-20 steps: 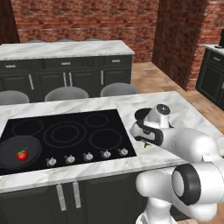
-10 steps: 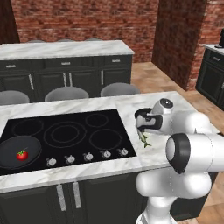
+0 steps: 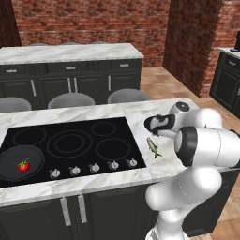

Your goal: Place both pans onto different burners. Then place the tomato and the fish on different pans.

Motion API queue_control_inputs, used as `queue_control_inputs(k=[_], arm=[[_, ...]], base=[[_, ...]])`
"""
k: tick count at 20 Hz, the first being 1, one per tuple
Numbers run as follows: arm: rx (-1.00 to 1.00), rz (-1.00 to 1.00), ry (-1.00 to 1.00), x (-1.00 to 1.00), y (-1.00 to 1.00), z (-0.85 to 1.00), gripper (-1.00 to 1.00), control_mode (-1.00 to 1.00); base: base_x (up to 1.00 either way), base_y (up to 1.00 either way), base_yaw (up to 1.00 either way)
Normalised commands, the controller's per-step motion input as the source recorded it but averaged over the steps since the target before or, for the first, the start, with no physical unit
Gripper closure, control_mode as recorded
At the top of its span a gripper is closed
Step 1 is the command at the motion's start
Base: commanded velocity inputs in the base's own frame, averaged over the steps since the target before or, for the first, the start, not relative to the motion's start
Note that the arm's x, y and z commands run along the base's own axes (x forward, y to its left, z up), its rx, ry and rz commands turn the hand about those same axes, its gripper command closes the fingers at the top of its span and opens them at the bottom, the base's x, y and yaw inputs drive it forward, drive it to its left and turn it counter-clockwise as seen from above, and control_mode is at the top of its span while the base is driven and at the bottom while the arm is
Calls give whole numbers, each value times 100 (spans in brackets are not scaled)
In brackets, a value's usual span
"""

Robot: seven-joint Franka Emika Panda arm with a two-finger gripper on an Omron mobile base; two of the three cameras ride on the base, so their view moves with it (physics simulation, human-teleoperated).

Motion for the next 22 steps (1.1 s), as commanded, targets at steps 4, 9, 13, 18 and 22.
queue_control_inputs(k=[4, 9, 13, 18, 22], arm=[[0, 0, 0, 7, -42, -9, -100, -100], [-3, 0, 0, 17, -38, -13, -100, -100], [-4, 0, 1, 28, -33, -8, -100, -100], [-1, 0, 0, 9, -29, -1, -100, -100], [0, 1, 0, -3, -25, -7, -100, -100]], base=[[0, 0, 0], [0, 0, 0], [0, 0, 0], [0, 0, 0], [0, 0, 0]])
